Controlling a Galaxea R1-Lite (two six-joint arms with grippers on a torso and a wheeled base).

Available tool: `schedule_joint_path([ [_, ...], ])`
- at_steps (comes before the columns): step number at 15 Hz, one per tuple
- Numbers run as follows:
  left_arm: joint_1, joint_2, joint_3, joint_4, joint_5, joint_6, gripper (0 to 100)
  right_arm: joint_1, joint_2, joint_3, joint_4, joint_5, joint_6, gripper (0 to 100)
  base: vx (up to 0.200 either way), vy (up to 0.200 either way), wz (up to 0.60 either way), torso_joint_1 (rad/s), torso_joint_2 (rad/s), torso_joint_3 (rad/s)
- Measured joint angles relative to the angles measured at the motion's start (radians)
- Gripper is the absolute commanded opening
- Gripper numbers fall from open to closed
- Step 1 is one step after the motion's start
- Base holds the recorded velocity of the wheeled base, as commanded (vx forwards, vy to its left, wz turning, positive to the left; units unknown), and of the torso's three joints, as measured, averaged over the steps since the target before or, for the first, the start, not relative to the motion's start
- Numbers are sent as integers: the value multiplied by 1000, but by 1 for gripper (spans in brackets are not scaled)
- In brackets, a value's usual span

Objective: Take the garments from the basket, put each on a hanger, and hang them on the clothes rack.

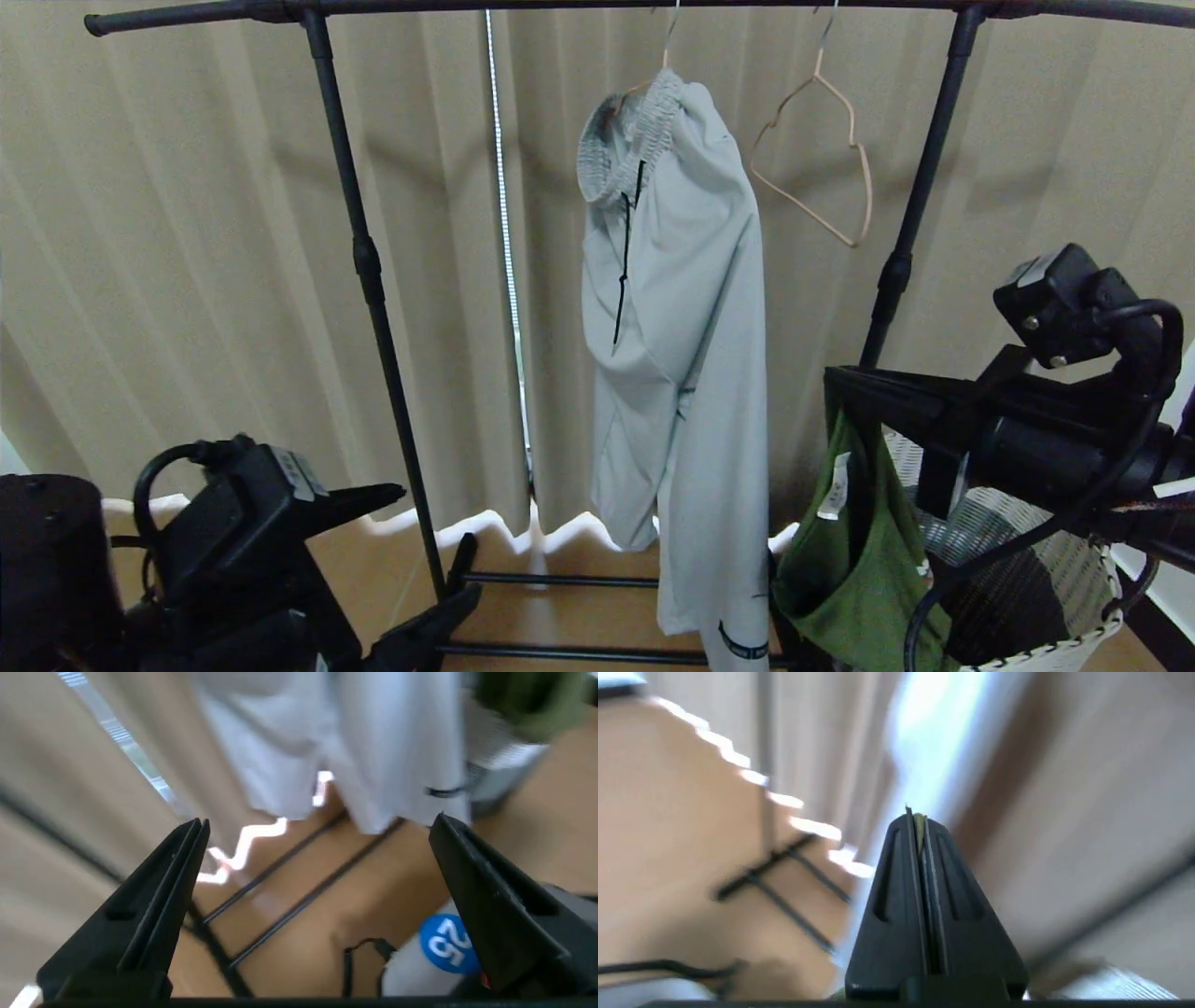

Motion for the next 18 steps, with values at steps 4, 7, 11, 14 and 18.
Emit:
schedule_joint_path([
  [4, -122, 151, -108, -1, -17, -29, 100, 108, 29, -54, -13, 63, 109, 0, 0, 0, 0, 0, 0, 0],
  [7, -180, 308, -263, -12, -18, -134, 100, 123, 40, -60, -14, 105, 143, 0, 0, 0, 0, 0, 0, 0],
  [11, -251, 477, -396, -69, -22, -213, 100, 176, 44, -87, -15, 135, 213, 0, 0, 0, 0, 0, 0, 0],
  [14, -270, 550, -433, -73, -20, -222, 100, 220, 41, -103, -17, 136, 216, 0, 0, 0, 0, 0, 0, 0],
  [18, -257, 612, -459, -118, -20, -269, 100, 250, 17, -102, -15, 136, 217, 0, 0, 0, 0, 0, 0, 0],
])
